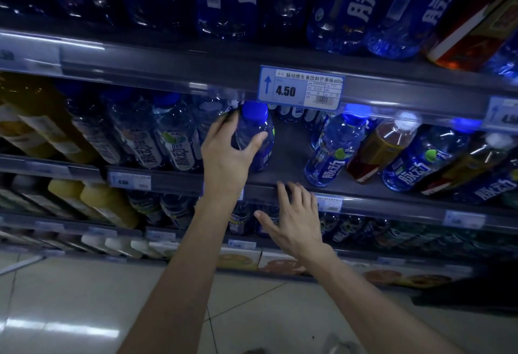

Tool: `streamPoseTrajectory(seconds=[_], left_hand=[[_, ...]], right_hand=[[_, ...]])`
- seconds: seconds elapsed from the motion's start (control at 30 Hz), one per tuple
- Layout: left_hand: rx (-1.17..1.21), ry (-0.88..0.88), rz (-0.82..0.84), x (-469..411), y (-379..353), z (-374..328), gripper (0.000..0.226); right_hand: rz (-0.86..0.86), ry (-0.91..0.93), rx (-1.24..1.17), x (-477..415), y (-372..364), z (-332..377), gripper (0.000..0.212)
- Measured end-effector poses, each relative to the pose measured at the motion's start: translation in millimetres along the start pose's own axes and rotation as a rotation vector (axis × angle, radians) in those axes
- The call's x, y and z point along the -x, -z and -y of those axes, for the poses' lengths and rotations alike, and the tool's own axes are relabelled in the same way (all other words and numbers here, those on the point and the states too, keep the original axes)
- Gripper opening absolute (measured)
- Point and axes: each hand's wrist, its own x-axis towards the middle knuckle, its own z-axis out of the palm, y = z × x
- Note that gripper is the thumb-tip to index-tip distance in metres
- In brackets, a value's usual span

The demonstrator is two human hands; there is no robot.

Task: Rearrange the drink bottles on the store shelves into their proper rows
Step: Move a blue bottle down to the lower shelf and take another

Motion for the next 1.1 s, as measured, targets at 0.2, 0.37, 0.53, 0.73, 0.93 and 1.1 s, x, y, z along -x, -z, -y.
streamPoseTrajectory(seconds=[0.2,0.37,0.53,0.73,0.93,1.1], left_hand=[[0.023,0.023,0.102,-19,-16,4,0.056],[0.060,0.071,0.128,-22,-21,18,0.062],[0.023,0.184,0.180,-9,-25,33,0.074],[0.004,0.267,0.190,-10,-41,35,0.074],[-0.114,0.232,0.152,-4,-47,26,0.087],[-0.092,0.202,0.356,-4,-42,44,0.065]], right_hand=[[0.001,-0.001,0.007,1,4,1,0.085],[0.014,-0.010,0.010,1,4,1,0.086],[0.005,-0.016,0.002,0,1,3,0.086],[0.006,-0.023,-0.004,-1,-3,0,0.086],[0.012,-0.030,-0.006,-2,-2,0,0.083],[0.016,-0.012,0.013,-1,0,-3,0.082]])
